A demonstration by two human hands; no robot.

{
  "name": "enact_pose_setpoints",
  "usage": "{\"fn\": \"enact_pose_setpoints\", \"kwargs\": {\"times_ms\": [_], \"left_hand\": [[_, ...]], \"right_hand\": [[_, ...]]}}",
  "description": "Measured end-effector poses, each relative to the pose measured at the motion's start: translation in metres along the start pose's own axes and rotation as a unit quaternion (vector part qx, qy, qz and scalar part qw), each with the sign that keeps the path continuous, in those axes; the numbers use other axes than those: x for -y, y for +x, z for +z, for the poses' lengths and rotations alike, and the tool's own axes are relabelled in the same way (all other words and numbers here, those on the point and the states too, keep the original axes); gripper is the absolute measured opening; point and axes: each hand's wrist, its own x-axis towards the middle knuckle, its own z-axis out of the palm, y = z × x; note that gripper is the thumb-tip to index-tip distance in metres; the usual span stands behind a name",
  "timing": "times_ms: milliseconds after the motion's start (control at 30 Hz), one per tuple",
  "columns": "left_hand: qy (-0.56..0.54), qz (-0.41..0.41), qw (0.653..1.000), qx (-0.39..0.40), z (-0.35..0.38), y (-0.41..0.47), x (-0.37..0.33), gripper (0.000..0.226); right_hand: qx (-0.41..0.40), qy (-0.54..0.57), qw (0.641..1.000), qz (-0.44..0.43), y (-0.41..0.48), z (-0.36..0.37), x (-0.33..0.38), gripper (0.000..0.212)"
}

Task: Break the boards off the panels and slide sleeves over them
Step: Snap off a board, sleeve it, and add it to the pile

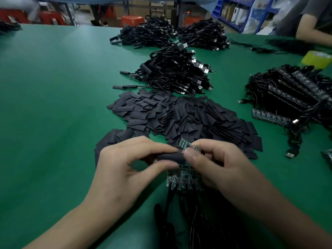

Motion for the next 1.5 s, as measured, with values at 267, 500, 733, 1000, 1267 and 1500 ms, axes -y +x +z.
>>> {"fn": "enact_pose_setpoints", "kwargs": {"times_ms": [267, 500, 733, 1000, 1267, 1500], "left_hand": [[-0.088, -0.092, 0.991, -0.047, 0.0, -0.001, 0.004, 0.018], [-0.097, -0.086, 0.991, -0.014, 0.0, -0.002, 0.006, 0.019], [-0.061, -0.037, 0.997, -0.008, -0.002, -0.002, 0.004, 0.016], [-0.032, -0.015, 0.999, -0.008, -0.002, -0.002, 0.003, 0.015], [-0.047, -0.034, 0.998, -0.01, -0.001, -0.003, 0.003, 0.015], [-0.027, 0.016, 0.999, 0.02, -0.004, 0.001, -0.001, 0.017]], "right_hand": [[0.04, -0.021, 0.999, 0.001, -0.003, -0.01, 0.0, 0.039], [0.032, -0.05, 0.998, -0.019, -0.003, -0.01, -0.001, 0.043], [0.074, 0.028, 0.996, 0.032, -0.003, -0.013, 0.002, 0.039], [0.108, 0.054, 0.992, 0.048, -0.004, -0.015, 0.004, 0.039], [0.067, -0.032, 0.997, -0.003, -0.006, -0.012, -0.001, 0.044], [0.129, 0.099, 0.983, 0.082, -0.004, -0.017, 0.004, 0.037]]}}
